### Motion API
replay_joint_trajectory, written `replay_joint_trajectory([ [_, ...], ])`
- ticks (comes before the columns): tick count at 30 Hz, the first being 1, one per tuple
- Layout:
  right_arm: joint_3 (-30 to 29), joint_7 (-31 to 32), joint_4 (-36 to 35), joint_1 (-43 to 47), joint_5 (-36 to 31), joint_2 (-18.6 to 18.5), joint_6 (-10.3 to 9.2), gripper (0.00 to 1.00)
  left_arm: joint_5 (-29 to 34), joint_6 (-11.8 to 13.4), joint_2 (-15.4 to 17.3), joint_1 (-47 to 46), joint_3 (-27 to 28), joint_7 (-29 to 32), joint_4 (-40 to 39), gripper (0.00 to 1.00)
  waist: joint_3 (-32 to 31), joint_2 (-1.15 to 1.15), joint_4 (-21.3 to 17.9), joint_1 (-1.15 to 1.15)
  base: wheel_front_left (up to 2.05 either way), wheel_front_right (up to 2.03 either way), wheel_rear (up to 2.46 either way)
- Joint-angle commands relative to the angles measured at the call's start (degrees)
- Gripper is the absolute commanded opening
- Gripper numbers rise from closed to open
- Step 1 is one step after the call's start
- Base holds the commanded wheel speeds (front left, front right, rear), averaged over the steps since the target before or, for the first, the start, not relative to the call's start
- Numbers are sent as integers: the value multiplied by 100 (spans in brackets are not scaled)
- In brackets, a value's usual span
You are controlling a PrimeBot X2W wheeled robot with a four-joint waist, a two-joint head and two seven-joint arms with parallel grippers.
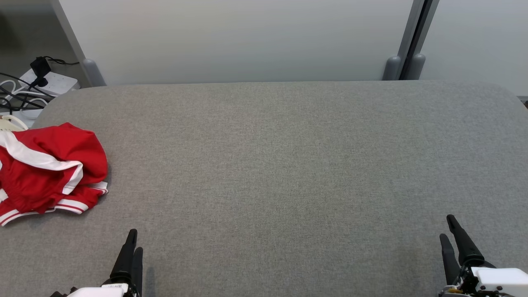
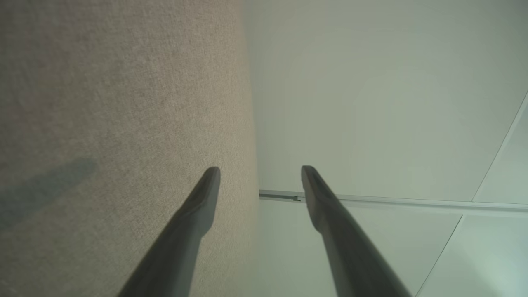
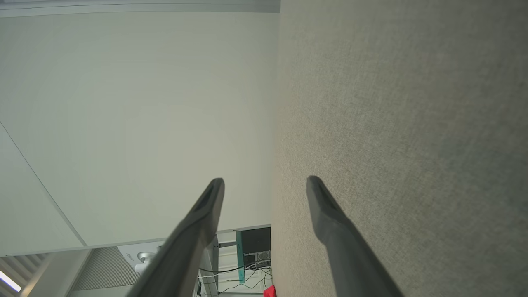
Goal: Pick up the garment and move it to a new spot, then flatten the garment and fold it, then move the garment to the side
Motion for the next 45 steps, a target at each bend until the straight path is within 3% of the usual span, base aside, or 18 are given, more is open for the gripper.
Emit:
replay_joint_trajectory([
  [1, 45, -64, -152, -258, -85, -126, 1, 100, 90, -16, 80, -301, -17, -54, -146, 100, -6, 0, -3, 6, 0, 0, 0],
  [5, 154, -151, -122, -321, -243, -199, 1, 100, 304, -18, 115, -357, -17, -123, -137, 100, 9, 0, -9, -4, 0, 0, 0],
  [45, 581, -825, 237, -876, -2970, -427, 2, 100, 3596, -35, 182, -786, -55, -794, 65, 100, 85, 0, -89, -4, 0, 0, 0],
])
